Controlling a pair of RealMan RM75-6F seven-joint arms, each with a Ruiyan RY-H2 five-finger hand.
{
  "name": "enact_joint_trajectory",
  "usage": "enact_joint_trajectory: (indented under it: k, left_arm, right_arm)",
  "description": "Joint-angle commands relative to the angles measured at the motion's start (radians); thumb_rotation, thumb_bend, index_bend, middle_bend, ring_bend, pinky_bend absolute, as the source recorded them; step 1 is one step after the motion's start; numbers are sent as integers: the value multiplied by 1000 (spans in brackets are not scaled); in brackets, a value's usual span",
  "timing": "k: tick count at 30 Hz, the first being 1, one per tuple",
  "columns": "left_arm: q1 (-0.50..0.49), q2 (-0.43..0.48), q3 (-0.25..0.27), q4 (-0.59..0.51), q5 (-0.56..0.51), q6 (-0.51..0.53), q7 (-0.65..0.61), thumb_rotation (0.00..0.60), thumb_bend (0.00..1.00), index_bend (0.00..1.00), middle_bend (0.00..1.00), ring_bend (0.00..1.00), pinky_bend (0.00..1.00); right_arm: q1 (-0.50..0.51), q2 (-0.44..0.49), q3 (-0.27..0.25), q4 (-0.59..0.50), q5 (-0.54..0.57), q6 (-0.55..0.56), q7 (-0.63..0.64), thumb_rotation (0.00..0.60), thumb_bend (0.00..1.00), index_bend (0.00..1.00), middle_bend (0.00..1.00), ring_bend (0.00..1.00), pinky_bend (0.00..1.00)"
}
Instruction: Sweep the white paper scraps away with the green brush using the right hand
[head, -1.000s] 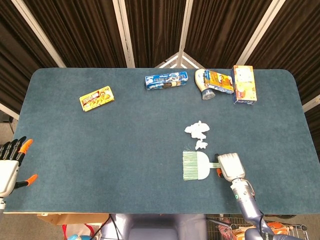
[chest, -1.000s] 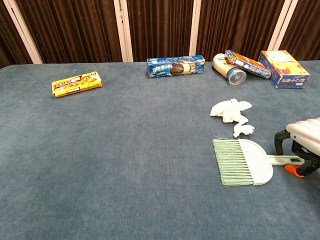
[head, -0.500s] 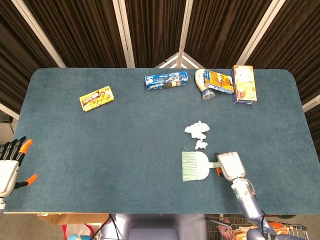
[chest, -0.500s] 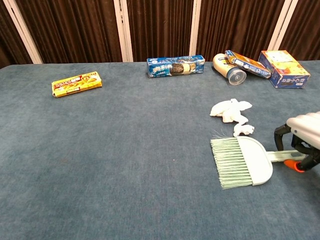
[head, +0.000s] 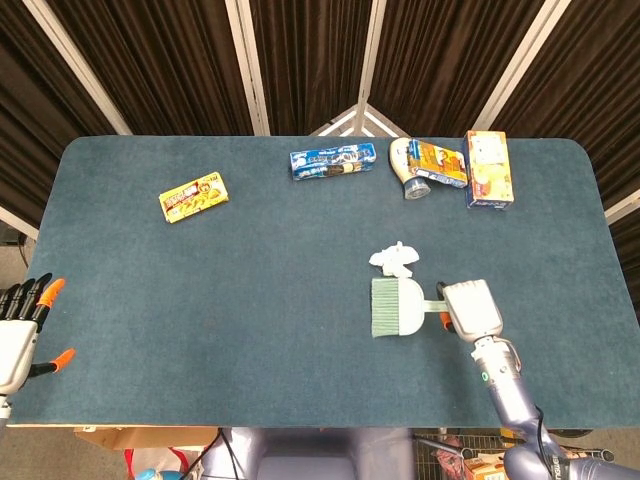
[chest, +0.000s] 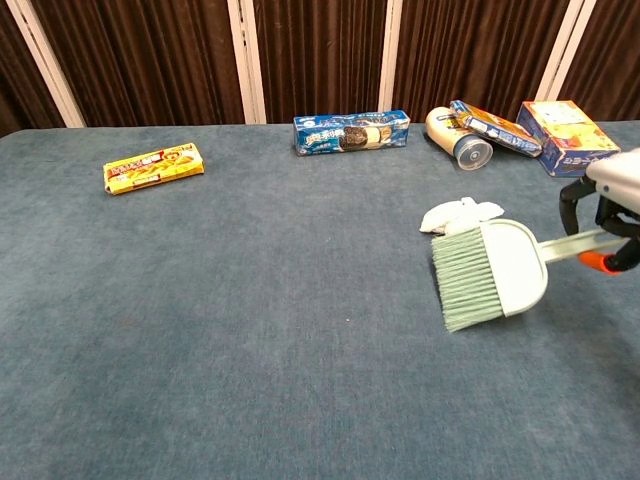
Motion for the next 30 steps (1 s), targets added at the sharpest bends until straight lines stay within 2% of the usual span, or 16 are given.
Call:
enact_joint_trajectory:
  k: [1, 8, 17, 22, 30]
  left_arm:
    - [0, 0, 0, 0, 0, 0, -1, 600, 0, 0, 0, 0, 0]
    - [-1, 1, -1, 0, -1, -1, -5, 600, 0, 0, 0, 0, 0]
    - [-2, 4, 0, -1, -3, -5, -13, 600, 0, 0, 0, 0, 0]
    - [-2, 7, -1, -2, -6, -7, -23, 600, 0, 0, 0, 0, 0]
    - [-6, 11, 1, -2, -6, -19, -34, 600, 0, 0, 0, 0, 0]
  right_arm:
    - [20, 16, 19, -28, 27, -2, -31, 600, 609, 789, 935, 990, 980]
    - [78, 39, 62, -90, 88, -6, -111, 600, 672, 789, 934, 990, 980]
    - [169, 41, 100, -131, 175, -23, -202, 600, 678, 789, 934, 990, 980]
    - [220, 15, 93, -89, 240, -52, -252, 600, 682, 789, 935, 990, 980]
    - [287, -32, 36, 19, 313, -95, -325, 600, 682, 789, 935, 990, 981]
